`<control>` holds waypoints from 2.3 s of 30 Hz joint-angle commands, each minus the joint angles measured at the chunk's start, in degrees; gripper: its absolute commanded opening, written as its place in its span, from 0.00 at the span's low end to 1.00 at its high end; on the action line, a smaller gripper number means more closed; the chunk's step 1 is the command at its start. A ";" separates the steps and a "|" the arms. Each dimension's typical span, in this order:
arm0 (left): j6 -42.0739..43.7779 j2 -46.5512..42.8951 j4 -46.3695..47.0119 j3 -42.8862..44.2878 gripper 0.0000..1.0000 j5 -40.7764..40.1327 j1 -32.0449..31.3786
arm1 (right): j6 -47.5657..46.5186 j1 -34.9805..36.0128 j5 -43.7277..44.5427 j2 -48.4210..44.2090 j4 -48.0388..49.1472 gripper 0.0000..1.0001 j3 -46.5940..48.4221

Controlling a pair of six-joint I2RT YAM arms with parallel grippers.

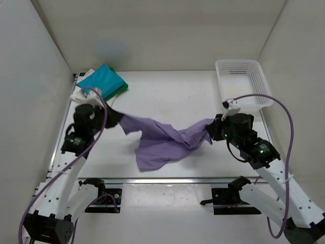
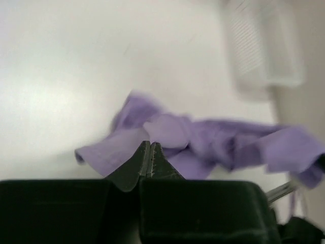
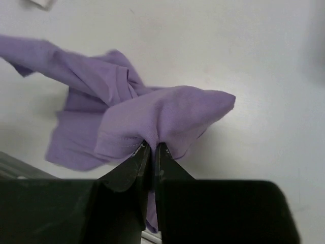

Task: Fold and stack the t-shirts
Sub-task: Flatten out the tshirt

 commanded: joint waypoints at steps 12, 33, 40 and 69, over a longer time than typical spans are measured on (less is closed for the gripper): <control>-12.98 16.87 -2.20 50.31 0.00 16.65 15.64 | -18.67 63.89 47.35 37.82 -3.03 0.00 70.23; -4.30 46.93 -7.58 89.64 0.00 2.57 7.22 | -4.02 27.45 16.35 19.32 13.37 0.00 32.60; 9.10 53.67 -2.93 68.02 0.03 -10.53 -14.66 | 7.07 23.22 19.13 4.45 10.32 0.00 0.17; -3.47 2.90 1.99 -16.88 0.71 -12.47 -1.41 | 7.61 -14.23 -9.07 -7.86 9.68 0.00 -18.33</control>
